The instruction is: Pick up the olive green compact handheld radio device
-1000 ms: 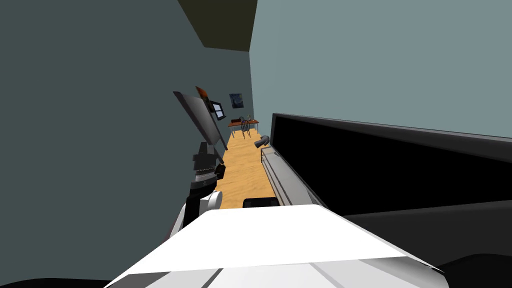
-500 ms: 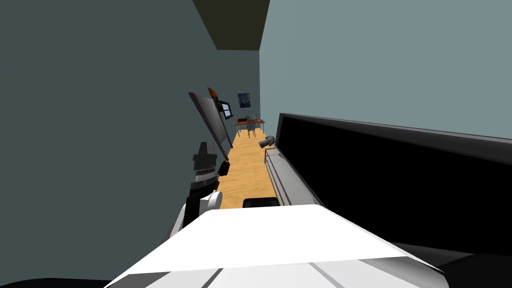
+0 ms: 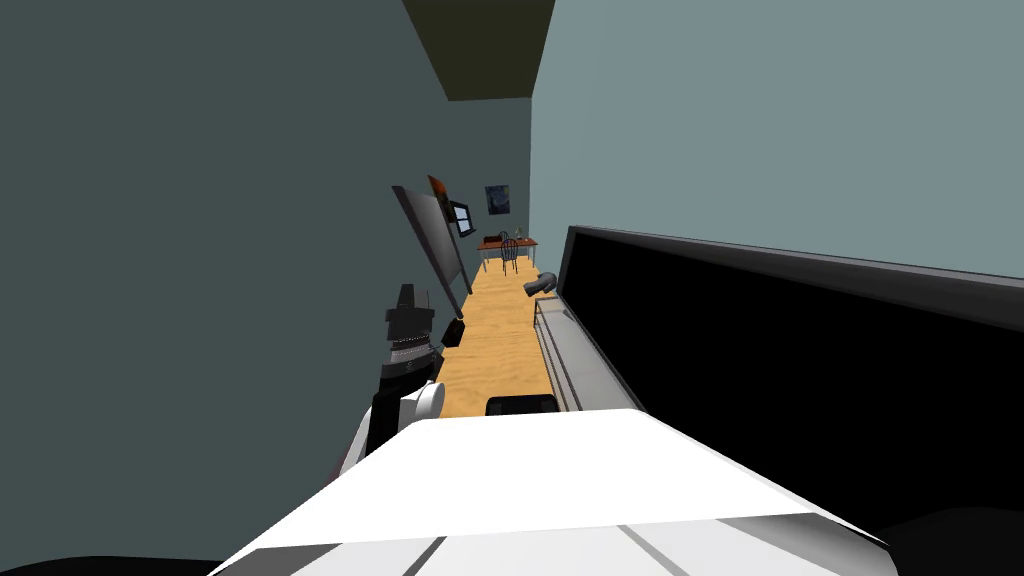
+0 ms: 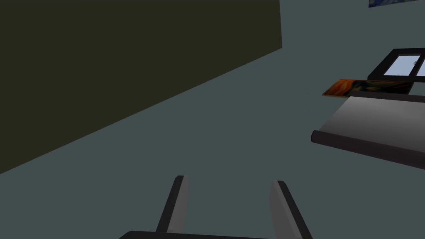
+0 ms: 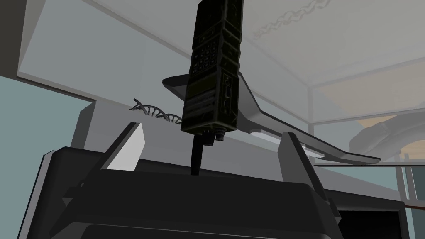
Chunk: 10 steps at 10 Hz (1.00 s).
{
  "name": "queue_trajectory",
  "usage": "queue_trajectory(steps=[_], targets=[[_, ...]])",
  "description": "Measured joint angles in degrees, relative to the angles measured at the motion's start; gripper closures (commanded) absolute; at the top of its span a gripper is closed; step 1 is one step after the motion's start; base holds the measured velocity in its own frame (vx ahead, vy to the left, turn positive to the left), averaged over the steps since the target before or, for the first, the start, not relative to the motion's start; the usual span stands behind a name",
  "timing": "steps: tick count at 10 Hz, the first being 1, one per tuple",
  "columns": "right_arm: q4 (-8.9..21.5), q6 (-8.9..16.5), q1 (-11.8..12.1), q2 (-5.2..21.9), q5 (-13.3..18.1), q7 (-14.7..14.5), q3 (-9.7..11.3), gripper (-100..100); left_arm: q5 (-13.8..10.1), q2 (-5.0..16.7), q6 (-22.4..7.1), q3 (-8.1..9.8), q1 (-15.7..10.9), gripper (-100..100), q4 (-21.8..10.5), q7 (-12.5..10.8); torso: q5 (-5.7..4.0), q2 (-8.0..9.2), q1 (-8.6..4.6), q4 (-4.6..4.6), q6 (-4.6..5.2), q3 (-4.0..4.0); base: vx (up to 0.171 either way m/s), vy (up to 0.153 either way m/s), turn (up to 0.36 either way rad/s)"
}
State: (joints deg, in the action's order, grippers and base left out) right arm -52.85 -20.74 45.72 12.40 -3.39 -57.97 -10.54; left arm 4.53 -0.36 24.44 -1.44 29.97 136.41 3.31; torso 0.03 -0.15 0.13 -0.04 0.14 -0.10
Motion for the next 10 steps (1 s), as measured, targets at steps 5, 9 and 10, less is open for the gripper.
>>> queue_trajectory(steps=[5, 9, 10], targets=[[3.55, 0.88, -4.90, -0.23, 1.17, -0.44, -1.15, -100, 0.00, 0.00, 0.00, 0.00, 0.00, 0, 0.00, 0.00, -0.01, 0.16, -0.02, 0.04, 0.00, 0.10, -0.034, -0.018, -0.016], [4.18, 1.16, -6.12, -0.28, 1.48, -0.51, -1.51, 100, 0.00, 0.00, 0.00, -0.01, 0.00, 0, 0.00, 0.00, -0.11, 0.05, -0.01, 0.01, -0.02, 0.03, -0.003, -0.001, 0.002], [4.16, 1.13, -6.14, -0.30, 1.46, -0.48, -1.51, 100, 0.00, 0.00, 0.00, 0.00, 0.00, 0, 0.00, 0.00, -0.13, 0.05, -0.09, 0.00, -0.02, 0.03, 0.000, 0.000, 0.000]])
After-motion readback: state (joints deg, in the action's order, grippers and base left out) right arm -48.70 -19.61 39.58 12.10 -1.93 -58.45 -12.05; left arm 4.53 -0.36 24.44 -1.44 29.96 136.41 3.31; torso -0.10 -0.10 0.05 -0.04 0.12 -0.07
